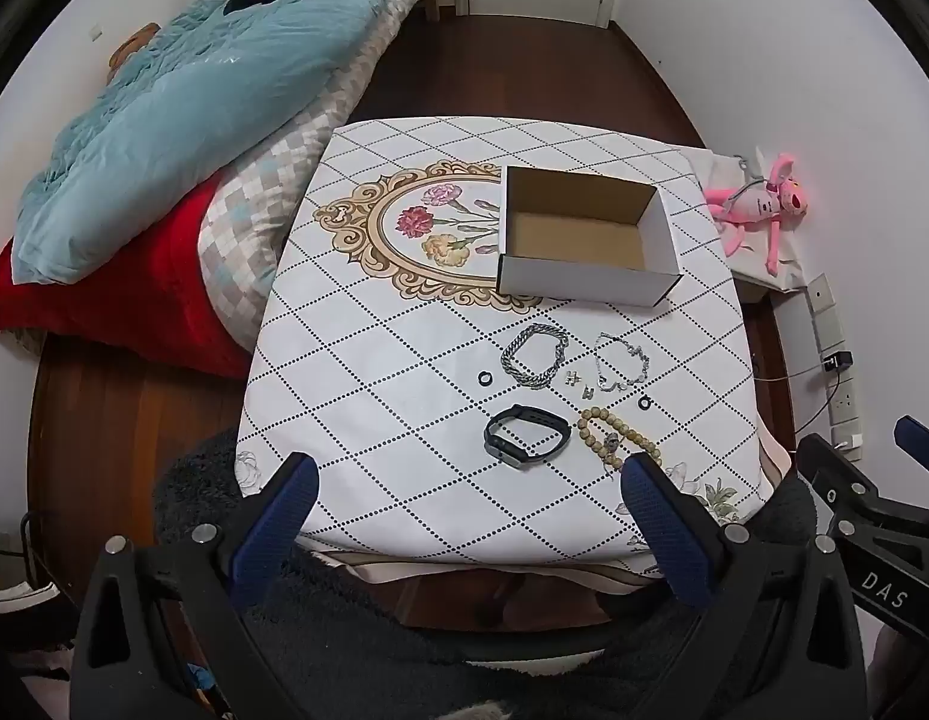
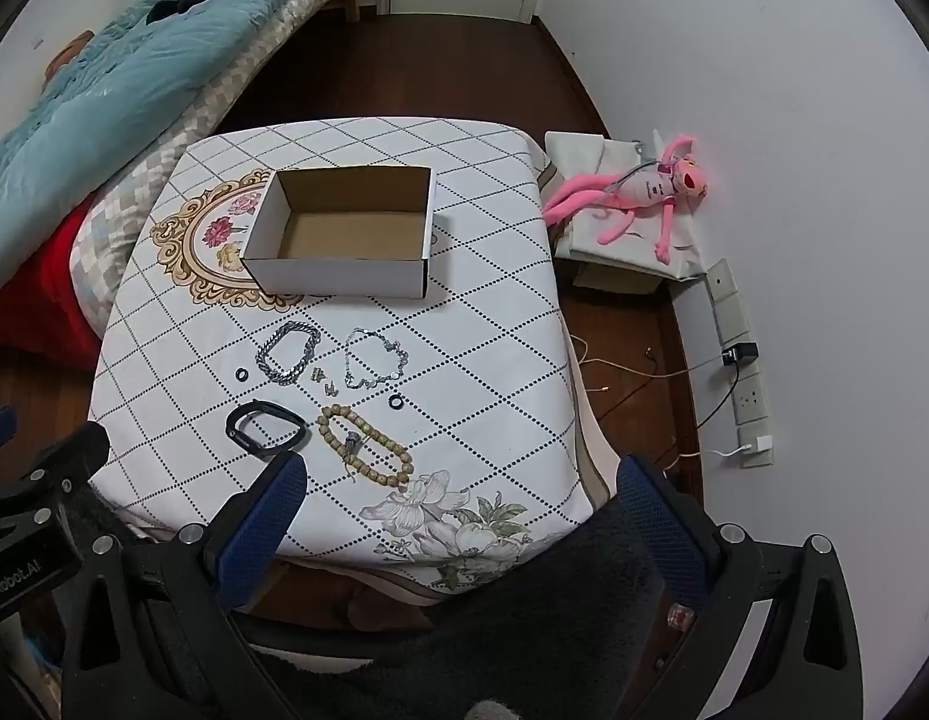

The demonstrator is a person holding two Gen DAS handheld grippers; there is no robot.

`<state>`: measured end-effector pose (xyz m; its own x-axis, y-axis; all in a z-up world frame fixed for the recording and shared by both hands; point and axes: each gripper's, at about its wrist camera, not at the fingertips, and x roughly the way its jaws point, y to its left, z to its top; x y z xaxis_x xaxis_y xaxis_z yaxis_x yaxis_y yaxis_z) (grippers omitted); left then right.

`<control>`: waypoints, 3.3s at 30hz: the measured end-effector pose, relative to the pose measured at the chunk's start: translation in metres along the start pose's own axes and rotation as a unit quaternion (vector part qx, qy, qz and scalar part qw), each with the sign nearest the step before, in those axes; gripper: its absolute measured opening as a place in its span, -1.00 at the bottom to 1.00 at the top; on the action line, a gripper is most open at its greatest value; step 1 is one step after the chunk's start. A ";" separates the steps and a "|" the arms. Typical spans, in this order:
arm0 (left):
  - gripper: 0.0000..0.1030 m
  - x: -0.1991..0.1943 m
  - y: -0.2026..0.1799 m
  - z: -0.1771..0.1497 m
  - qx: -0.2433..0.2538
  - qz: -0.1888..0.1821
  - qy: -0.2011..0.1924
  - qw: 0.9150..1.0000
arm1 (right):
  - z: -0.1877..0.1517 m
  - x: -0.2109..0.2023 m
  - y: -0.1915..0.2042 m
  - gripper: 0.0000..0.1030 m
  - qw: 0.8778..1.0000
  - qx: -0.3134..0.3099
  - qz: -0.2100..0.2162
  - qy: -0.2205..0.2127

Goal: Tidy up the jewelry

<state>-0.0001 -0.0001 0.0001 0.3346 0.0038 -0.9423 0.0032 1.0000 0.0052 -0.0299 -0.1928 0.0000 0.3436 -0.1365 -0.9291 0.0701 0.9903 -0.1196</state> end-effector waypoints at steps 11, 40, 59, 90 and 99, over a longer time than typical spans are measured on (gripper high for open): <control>1.00 0.000 0.001 0.000 -0.001 -0.003 -0.001 1.000 | 0.001 -0.001 -0.002 1.00 1.000 0.002 0.000 -0.001; 1.00 -0.013 -0.005 0.003 0.004 -0.003 -0.011 1.000 | 0.003 -0.015 -0.009 1.00 1.000 0.006 -0.003 -0.012; 1.00 -0.021 -0.008 0.005 0.006 -0.005 -0.020 1.000 | 0.003 -0.021 -0.010 1.00 1.000 0.007 -0.001 -0.018; 1.00 -0.029 -0.012 0.007 0.009 -0.006 -0.027 1.000 | 0.004 -0.025 -0.010 1.00 1.000 0.008 -0.002 -0.022; 1.00 -0.027 -0.015 0.007 0.010 -0.002 -0.032 0.999 | 0.006 -0.026 -0.013 1.00 1.000 0.014 0.001 -0.023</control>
<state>-0.0022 -0.0155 0.0279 0.3933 -0.0019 -0.9194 0.0239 0.9997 0.0081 -0.0343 -0.2020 0.0273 0.3858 -0.1367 -0.9124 0.0949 0.9896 -0.1081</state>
